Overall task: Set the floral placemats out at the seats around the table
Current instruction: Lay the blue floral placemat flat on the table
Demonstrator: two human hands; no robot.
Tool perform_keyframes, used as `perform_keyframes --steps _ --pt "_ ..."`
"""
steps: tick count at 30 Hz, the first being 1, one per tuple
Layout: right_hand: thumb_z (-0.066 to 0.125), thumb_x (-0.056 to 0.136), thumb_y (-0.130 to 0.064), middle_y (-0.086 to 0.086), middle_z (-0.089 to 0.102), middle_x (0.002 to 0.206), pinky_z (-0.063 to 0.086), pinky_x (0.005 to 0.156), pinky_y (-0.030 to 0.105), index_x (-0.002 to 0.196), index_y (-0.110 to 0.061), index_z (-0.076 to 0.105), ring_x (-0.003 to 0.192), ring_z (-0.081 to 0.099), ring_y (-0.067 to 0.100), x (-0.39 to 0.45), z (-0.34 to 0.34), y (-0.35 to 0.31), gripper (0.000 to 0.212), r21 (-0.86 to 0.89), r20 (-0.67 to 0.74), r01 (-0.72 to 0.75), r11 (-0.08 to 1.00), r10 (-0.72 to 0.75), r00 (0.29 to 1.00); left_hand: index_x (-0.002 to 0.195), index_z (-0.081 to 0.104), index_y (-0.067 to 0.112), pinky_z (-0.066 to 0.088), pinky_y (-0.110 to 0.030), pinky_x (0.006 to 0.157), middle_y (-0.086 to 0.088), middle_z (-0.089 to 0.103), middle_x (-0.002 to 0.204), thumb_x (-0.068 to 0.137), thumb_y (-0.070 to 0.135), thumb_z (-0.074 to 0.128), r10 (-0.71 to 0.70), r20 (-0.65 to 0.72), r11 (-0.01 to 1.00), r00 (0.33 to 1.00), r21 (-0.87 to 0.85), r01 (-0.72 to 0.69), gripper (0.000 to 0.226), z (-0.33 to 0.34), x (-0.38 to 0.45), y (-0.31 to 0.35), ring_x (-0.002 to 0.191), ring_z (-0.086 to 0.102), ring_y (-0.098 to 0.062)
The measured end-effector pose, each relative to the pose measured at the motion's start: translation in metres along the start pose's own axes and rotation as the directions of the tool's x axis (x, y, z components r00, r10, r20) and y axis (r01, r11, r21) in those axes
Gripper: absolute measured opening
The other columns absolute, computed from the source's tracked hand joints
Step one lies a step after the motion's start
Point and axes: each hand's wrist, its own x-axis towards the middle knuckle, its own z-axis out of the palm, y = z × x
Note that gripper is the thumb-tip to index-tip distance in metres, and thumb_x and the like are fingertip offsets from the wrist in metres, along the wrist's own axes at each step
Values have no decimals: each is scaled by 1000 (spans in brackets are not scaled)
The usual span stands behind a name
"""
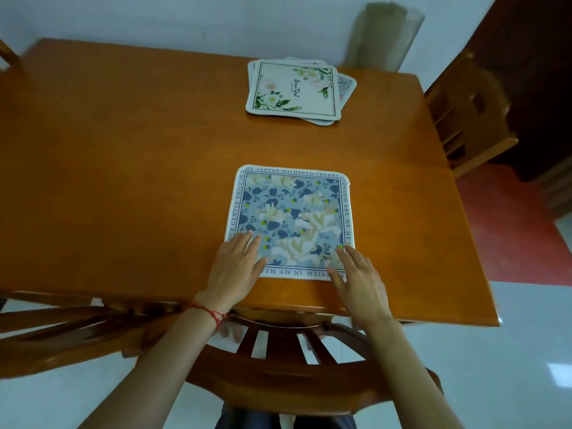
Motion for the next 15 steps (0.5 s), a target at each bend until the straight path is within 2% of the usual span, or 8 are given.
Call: perform_keyframes --steps 2,5,7,10,15 --pt "42 95 -40 3 32 149 37 103 36 140 -18 35 135 31 20 -12 -4 -1 51 0 -20 24 1000 -24 1000 143 29 11 23 -40 114 -10 30 150 96 45 26 -24 -19 999 1000 29 25 58 -3 -13 6 141 23 -24" --pt "46 94 -38 7 39 145 40 100 39 137 -15 41 131 37 24 -29 -11 1 49 26 -81 84 996 -82 993 137 40 8 34 -46 107 -13 44 142 92 54 14 -34 -58 999 998 40 36 69 -7 -33 17 133 37 -29" --pt "49 93 -37 8 44 142 42 97 42 135 -14 44 128 41 26 -45 -14 4 48 7 -114 132 991 -130 985 129 49 5 43 -48 99 -17 53 132 91 51 17 -27 -105 999 994 30 31 68 -8 -51 28 124 48 -33" --pt "51 92 -37 10 51 135 46 92 43 130 -13 49 121 49 29 -65 -18 10 46 -46 -161 185 982 -190 968 120 56 3 47 -46 90 -18 60 121 92 47 26 -56 -168 997 984 38 63 60 -12 -76 44 114 55 -34" --pt "46 89 -38 12 58 125 49 86 44 124 -11 54 111 56 31 -109 -25 24 45 -93 -217 229 969 -244 945 120 55 4 47 -46 89 -17 60 119 94 48 23 -75 -215 995 974 45 86 61 -9 -124 71 112 56 -34"
